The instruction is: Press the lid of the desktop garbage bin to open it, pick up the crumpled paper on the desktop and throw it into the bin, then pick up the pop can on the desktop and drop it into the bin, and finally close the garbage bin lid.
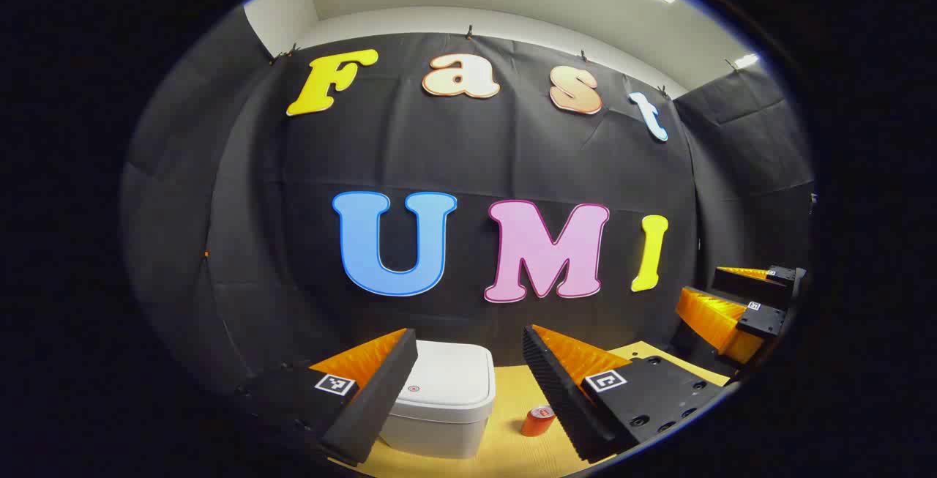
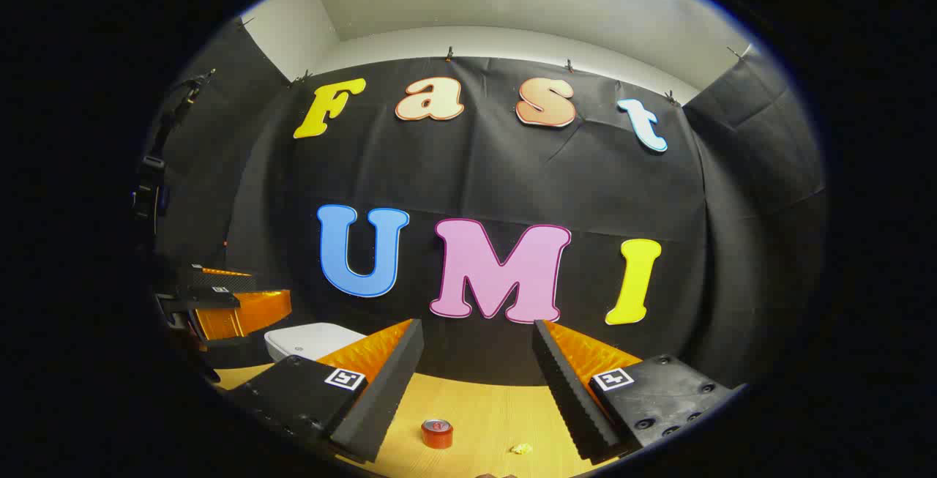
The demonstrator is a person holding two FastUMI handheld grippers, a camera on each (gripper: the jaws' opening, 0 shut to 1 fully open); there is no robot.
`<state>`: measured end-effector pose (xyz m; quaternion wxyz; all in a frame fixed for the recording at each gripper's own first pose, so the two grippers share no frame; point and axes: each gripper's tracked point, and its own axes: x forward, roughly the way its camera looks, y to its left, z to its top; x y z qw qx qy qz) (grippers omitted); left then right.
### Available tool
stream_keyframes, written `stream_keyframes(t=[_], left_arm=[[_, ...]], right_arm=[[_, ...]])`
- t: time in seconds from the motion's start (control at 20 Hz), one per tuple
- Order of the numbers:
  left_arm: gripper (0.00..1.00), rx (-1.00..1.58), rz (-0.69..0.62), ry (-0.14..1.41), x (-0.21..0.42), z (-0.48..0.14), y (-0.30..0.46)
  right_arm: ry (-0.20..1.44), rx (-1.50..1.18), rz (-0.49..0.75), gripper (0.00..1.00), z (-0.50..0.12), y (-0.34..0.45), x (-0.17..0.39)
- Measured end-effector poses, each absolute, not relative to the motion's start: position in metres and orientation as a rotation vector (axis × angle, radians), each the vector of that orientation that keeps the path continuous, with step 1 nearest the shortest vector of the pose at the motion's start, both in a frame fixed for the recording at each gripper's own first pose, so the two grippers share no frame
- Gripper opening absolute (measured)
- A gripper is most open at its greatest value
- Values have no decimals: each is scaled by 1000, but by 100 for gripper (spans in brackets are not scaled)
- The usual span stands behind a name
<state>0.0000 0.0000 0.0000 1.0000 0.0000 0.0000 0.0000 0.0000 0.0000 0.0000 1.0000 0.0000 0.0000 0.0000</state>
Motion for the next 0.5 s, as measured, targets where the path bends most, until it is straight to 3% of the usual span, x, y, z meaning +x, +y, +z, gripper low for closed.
stream_keyframes(t=[0.5], left_arm=[[98, 10, -52, 6, -3, 0, -23]], right_arm=[[5, 4, -20, 96, 2, -7, -7]])
